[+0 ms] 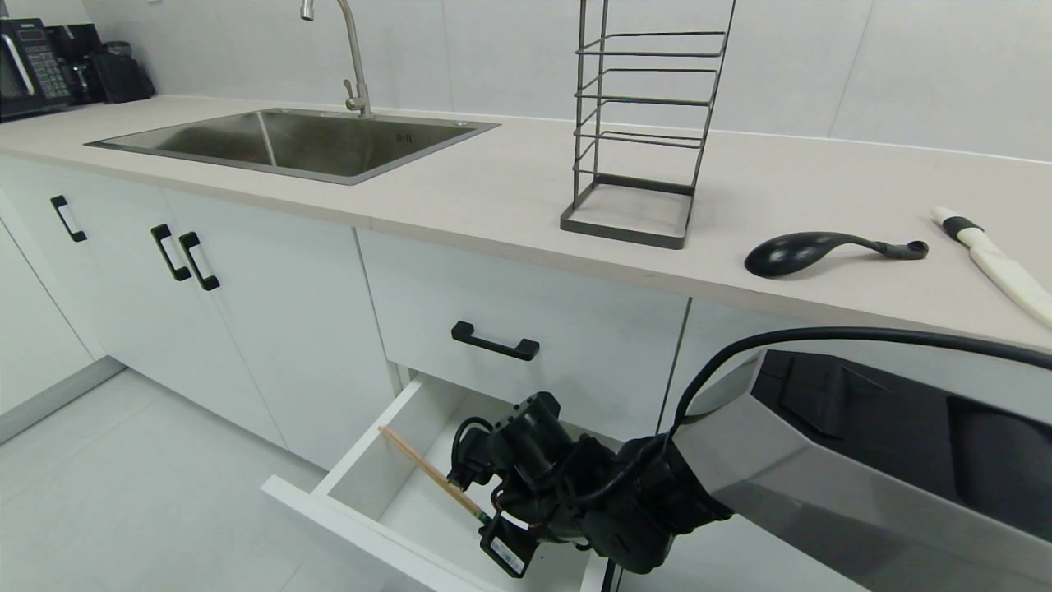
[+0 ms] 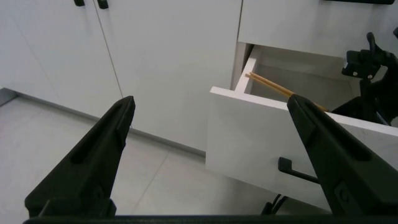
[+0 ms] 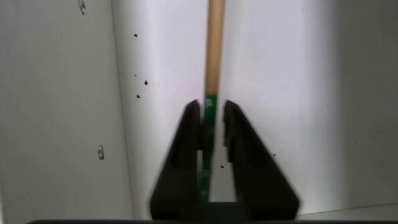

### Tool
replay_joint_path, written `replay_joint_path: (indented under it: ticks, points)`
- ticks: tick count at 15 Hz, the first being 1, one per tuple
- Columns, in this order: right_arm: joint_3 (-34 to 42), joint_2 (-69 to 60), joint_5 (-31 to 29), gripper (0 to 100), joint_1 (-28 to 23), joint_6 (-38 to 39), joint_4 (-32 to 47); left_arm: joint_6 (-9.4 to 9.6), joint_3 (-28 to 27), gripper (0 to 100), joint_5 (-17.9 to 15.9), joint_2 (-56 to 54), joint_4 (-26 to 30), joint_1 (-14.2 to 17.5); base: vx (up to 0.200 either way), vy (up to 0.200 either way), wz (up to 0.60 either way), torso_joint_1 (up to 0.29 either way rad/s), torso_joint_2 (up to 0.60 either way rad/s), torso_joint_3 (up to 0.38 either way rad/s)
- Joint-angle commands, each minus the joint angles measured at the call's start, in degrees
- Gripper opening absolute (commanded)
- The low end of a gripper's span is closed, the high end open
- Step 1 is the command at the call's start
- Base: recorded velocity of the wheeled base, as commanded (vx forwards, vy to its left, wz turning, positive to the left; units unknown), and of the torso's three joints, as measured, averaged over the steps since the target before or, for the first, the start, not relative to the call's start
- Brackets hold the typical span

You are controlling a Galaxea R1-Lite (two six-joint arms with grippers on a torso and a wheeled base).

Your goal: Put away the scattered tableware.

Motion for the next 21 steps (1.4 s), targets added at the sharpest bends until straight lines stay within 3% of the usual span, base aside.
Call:
replay_joint_path:
  ticks: [1,21]
  points:
    - [0.08,-0.36,-0.03,100,0.08,-0.05,0.12,0.02,0.0,100,-0.02,0.07,0.0,0.01,0.0,0.0,0.0,0.0,0.0,0.0]
    - [13.8,-25.94,-0.21,100,2.81,-0.4,-2.08,0.02,0.0,100,-0.02,0.07,0.0,0.01,0.0,0.0,0.0,0.0,0.0,0.0]
